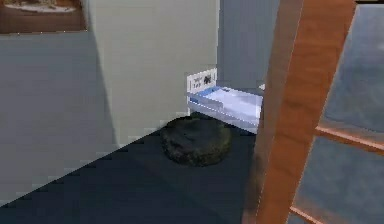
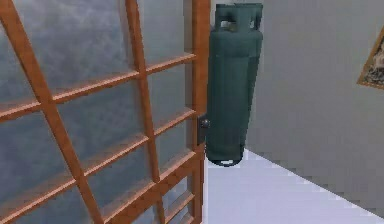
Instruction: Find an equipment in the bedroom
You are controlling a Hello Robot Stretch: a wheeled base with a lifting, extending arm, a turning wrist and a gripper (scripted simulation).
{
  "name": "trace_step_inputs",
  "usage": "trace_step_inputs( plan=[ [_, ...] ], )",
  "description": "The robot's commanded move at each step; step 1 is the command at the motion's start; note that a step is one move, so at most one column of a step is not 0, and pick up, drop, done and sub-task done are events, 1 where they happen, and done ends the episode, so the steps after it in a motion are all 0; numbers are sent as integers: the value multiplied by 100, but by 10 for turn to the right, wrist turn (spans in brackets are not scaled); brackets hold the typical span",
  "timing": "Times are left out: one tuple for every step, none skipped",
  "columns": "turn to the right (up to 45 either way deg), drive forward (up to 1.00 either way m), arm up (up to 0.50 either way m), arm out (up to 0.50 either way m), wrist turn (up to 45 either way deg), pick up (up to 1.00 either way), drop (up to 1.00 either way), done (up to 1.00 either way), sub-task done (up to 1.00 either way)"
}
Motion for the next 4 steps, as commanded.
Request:
trace_step_inputs(
  plan=[
    [-90,0,0,0,0,0,0,0,0],
    [0,35,0,0,0,0,0,0,0],
    [-330,0,0,0,0,0,0,0,0],
    [-30,0,0,0,0,0,0,0,0]
  ],
)
